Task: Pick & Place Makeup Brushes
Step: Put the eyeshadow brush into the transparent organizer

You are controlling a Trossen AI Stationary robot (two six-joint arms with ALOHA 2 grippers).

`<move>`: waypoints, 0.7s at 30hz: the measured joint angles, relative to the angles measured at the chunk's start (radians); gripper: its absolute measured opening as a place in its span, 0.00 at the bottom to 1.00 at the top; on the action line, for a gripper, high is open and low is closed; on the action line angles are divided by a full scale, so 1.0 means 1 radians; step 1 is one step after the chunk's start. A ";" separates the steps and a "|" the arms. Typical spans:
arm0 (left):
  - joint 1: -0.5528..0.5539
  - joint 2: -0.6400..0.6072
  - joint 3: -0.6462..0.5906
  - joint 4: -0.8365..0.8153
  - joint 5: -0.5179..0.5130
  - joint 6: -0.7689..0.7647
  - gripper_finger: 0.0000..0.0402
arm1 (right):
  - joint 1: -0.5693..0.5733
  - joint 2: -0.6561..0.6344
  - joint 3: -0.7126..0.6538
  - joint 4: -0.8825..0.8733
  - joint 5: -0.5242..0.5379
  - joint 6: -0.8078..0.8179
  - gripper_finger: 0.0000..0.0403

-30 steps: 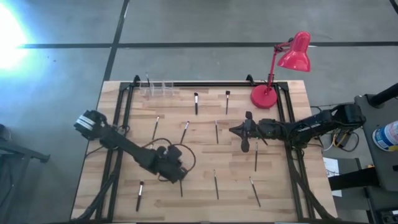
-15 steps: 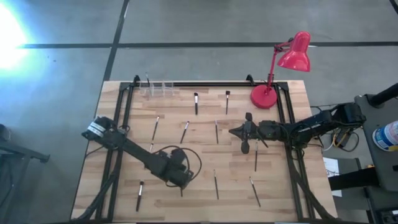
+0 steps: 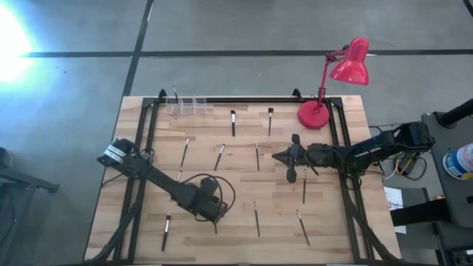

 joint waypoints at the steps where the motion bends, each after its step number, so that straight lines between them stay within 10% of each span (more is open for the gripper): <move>1: 0.000 0.000 -0.006 0.006 -0.001 0.000 0.26 | 0.000 0.000 0.000 0.000 0.000 0.003 0.02; 21: 0.000 -0.003 -0.020 -0.004 -0.007 0.165 0.00 | 0.000 0.000 0.000 0.000 0.006 0.010 0.02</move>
